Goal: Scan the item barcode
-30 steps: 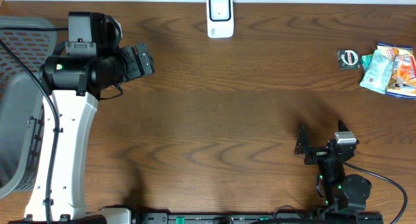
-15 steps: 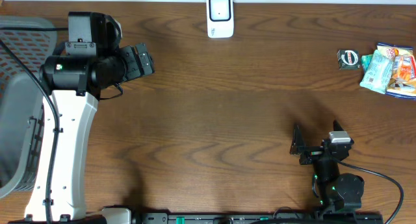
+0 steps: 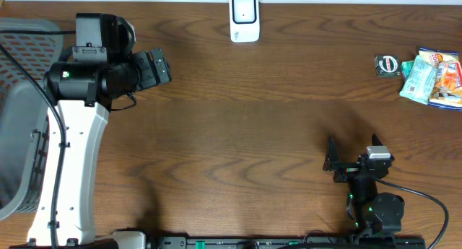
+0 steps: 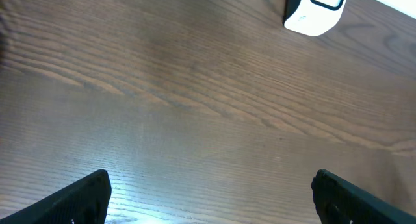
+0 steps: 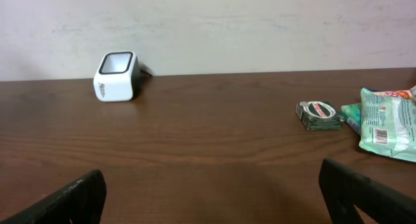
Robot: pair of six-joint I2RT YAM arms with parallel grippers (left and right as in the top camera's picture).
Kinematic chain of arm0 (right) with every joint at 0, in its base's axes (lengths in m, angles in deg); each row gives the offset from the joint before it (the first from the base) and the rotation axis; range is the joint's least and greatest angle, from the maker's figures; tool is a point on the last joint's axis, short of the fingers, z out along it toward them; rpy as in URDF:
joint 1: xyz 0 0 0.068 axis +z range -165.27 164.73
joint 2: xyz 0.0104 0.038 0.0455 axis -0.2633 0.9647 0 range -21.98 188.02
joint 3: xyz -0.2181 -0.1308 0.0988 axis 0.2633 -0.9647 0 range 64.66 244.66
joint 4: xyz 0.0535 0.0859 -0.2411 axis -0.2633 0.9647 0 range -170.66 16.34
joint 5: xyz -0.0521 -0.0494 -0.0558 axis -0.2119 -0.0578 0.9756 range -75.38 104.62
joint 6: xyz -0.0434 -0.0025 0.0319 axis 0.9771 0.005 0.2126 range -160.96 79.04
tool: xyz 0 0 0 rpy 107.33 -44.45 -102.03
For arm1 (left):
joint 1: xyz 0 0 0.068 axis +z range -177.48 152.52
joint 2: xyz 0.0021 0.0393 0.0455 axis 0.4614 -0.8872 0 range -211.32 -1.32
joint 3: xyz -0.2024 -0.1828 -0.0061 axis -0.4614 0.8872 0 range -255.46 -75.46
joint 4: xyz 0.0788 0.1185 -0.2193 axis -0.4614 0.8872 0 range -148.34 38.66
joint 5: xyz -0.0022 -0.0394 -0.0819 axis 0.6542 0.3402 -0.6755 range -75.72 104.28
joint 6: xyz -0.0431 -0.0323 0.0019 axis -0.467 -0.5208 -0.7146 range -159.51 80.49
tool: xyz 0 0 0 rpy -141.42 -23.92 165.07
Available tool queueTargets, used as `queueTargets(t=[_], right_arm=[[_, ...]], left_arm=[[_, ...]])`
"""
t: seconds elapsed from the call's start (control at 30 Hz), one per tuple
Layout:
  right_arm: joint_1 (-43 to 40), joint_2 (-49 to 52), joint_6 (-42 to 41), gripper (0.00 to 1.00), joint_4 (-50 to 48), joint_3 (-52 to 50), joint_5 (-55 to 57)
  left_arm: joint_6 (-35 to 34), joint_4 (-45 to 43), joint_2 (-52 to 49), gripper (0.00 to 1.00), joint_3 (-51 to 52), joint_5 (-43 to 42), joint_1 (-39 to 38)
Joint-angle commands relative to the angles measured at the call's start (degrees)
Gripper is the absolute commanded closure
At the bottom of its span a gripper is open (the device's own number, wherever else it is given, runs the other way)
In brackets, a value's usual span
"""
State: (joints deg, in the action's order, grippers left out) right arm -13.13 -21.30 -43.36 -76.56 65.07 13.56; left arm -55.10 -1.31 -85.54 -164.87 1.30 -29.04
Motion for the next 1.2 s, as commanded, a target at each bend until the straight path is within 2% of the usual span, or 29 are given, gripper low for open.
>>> queueTargets(t=[0.0, 0.8, 1.17], right_arm=[[0.5, -0.4, 0.7, 0.01, 0.3, -0.1, 0.2], [0.5, -0.4, 0.7, 0.01, 0.2, -0.1, 0.3], [0.5, -0.4, 0.7, 0.01, 0.2, -0.1, 0.3]], left_arm=[[0.4, 0.2, 0.0, 0.02, -0.2, 0.2, 0.2], [0.4, 0.2, 0.0, 0.02, -0.2, 0.2, 0.2], [0.4, 7.4, 0.3, 0.02, 1.7, 0.6, 0.1]])
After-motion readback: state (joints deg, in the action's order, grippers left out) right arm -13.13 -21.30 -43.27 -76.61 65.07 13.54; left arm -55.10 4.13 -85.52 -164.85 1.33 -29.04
